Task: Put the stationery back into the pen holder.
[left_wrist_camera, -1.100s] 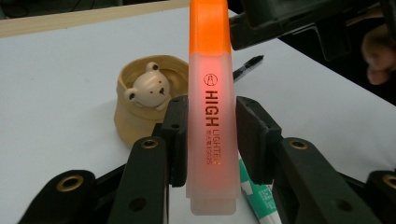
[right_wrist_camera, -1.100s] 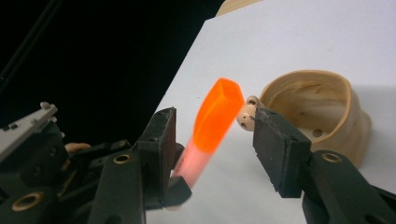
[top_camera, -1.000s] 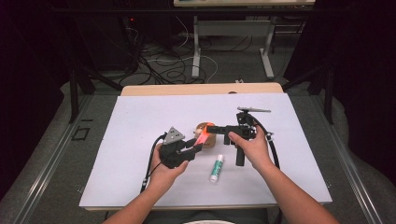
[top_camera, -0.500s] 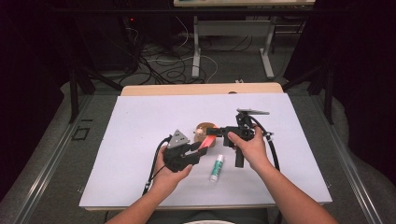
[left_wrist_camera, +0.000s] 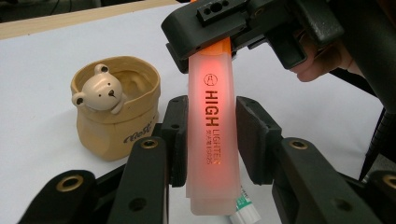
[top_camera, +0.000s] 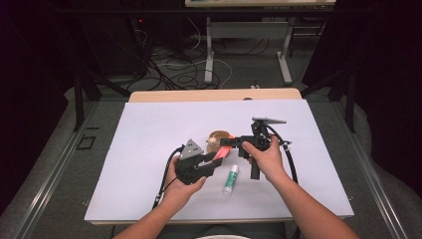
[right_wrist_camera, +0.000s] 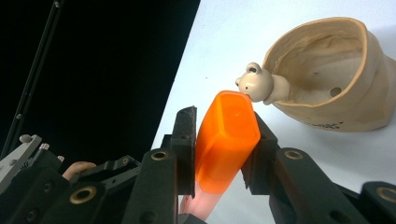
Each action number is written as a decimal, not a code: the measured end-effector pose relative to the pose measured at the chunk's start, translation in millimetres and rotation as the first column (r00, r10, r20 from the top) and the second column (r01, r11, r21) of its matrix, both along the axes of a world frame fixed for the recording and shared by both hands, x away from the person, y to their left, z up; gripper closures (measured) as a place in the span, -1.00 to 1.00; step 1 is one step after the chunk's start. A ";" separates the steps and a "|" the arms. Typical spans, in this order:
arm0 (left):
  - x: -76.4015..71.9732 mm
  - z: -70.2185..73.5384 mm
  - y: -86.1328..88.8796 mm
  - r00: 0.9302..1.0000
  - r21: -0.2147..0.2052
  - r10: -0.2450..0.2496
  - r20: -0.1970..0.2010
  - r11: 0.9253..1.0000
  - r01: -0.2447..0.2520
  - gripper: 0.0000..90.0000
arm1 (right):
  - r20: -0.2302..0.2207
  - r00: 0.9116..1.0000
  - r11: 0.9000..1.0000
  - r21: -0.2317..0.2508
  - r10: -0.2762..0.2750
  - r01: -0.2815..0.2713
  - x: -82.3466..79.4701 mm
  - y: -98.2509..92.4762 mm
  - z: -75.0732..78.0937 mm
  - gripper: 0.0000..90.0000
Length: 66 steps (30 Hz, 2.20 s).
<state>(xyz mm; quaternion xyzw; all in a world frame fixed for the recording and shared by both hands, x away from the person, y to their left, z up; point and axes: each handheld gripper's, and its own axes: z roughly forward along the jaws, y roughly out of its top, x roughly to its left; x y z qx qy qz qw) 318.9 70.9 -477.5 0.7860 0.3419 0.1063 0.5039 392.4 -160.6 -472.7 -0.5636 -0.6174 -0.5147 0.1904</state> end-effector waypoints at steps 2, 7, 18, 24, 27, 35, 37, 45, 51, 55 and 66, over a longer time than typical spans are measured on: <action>0.2 -0.1 0.4 1.000 0.003 -0.002 -0.003 1.000 0.002 0.47 | 0.003 1.000 1.000 -0.002 -0.007 0.007 0.3 0.6 -0.8 0.57; 1.5 -1.9 0.5 1.000 0.001 0.000 0.000 1.000 0.000 0.47 | -0.016 1.000 1.000 0.002 -0.012 0.012 1.7 1.0 -0.8 0.59; 5.4 -3.6 7.2 0.998 -0.003 0.046 -0.033 0.999 -0.046 0.31 | 0.018 0.999 0.998 -0.028 -0.051 0.052 9.1 -6.4 3.2 0.66; 10.3 -4.9 15.8 0.997 0.010 0.076 -0.029 0.997 -0.075 0.18 | 0.080 0.990 0.991 -0.054 -0.120 0.125 18.6 -14.5 11.5 0.66; 13.2 -6.4 20.0 0.995 0.016 0.093 -0.028 0.996 -0.092 0.11 | 0.103 0.983 0.986 -0.054 -0.152 0.158 23.7 -17.0 16.4 0.66; 21.3 -8.3 31.0 0.989 0.034 0.145 -0.007 0.989 -0.145 -0.08 | 0.202 0.961 0.972 -0.101 -0.188 0.211 32.7 -17.6 28.1 0.65; 23.0 -8.4 33.7 0.988 0.037 0.154 -0.012 0.988 -0.153 -0.11 | 0.214 0.956 0.968 -0.109 -0.199 0.226 34.3 -16.1 29.2 0.66; 31.2 -9.8 45.1 0.981 0.045 0.195 0.016 0.980 -0.196 -0.28 | 0.300 0.933 0.955 -0.158 -0.197 0.253 40.5 -9.3 25.1 0.66; 37.4 -10.6 55.4 0.974 0.054 0.225 0.015 0.973 -0.226 -0.30 | 0.346 0.917 0.943 -0.187 -0.199 0.276 43.1 -2.9 20.2 0.66; 40.3 -10.5 59.8 0.973 0.037 0.230 0.009 0.972 -0.230 -0.33 | 0.379 0.908 0.936 -0.220 -0.178 0.275 44.4 1.9 15.5 0.66; 45.4 -17.3 64.5 0.965 0.028 0.258 -0.048 0.966 -0.257 -0.63 | 0.429 0.896 0.918 -0.297 -0.116 0.261 45.6 17.6 5.9 0.65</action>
